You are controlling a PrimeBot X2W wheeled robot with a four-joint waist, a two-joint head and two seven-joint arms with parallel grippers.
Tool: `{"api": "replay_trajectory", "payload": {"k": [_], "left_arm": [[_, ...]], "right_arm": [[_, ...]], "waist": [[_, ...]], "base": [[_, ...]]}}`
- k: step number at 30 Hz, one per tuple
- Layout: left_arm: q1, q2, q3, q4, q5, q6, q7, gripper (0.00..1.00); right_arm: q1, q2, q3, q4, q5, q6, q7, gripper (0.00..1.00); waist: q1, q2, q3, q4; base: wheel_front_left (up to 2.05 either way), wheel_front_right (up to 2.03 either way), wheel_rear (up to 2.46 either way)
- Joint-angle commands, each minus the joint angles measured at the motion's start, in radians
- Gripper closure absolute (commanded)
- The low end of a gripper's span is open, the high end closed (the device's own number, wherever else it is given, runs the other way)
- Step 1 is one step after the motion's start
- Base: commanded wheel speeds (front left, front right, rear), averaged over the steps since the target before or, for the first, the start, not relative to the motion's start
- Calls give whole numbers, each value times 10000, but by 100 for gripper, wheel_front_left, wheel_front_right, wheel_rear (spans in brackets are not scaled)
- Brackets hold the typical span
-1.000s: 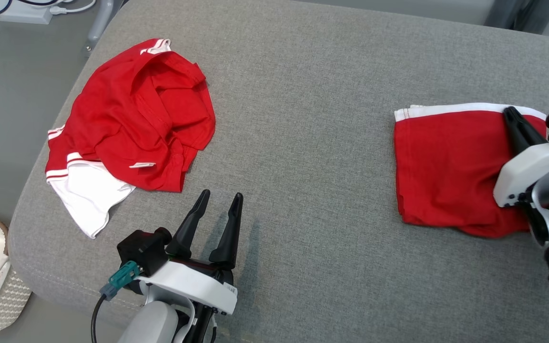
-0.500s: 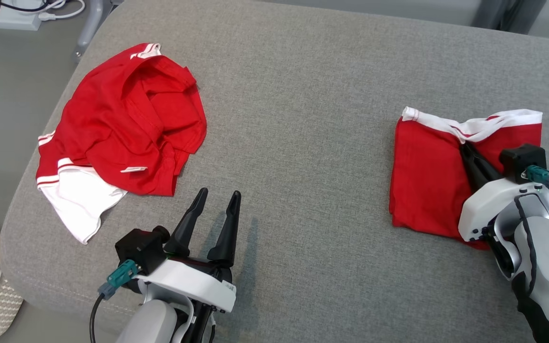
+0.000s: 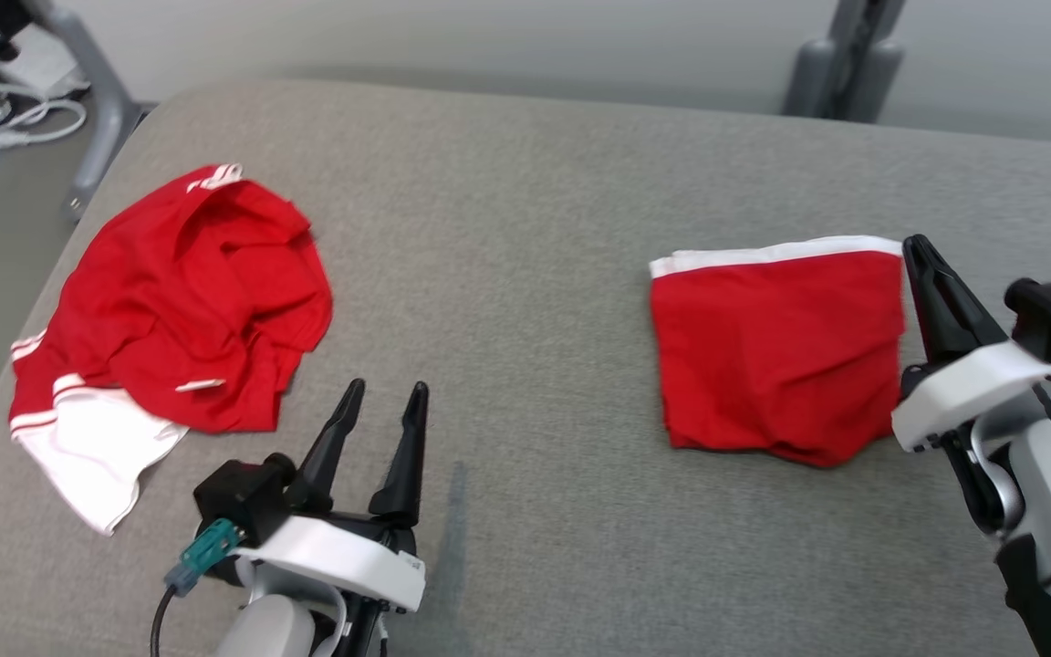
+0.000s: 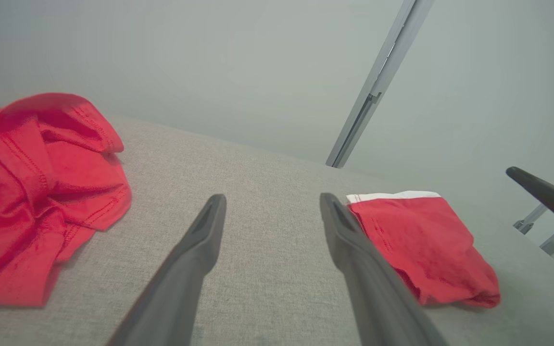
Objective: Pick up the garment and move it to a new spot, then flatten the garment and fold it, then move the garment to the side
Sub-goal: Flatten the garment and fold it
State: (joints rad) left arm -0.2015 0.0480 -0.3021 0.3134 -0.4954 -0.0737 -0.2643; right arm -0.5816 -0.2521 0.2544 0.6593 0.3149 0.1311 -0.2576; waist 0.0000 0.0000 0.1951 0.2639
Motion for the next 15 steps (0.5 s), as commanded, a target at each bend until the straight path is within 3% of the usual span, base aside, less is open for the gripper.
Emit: {"api": "replay_trajectory", "payload": {"k": [1,6,15], "left_arm": [[184,58,185,-46,93,21,-6,0],[388,49,778,-295,-40,204,-6,0],[780,47,1600,-520,143,285,-5,0]], "right_arm": [[449,-143,-128,-508,60,-7,-81,100],[1657,-313,-695,-1991,-353,-8,-78,100],[3750,405,-1828,-4084,-1515,-8,-79,100]], "waist": [[0,0,-505,-510],[0,0,-964,-1065],[0,0,-1469,-1813]], "base": [[0,0,0],[0,0,0],[0,0,0]]}}
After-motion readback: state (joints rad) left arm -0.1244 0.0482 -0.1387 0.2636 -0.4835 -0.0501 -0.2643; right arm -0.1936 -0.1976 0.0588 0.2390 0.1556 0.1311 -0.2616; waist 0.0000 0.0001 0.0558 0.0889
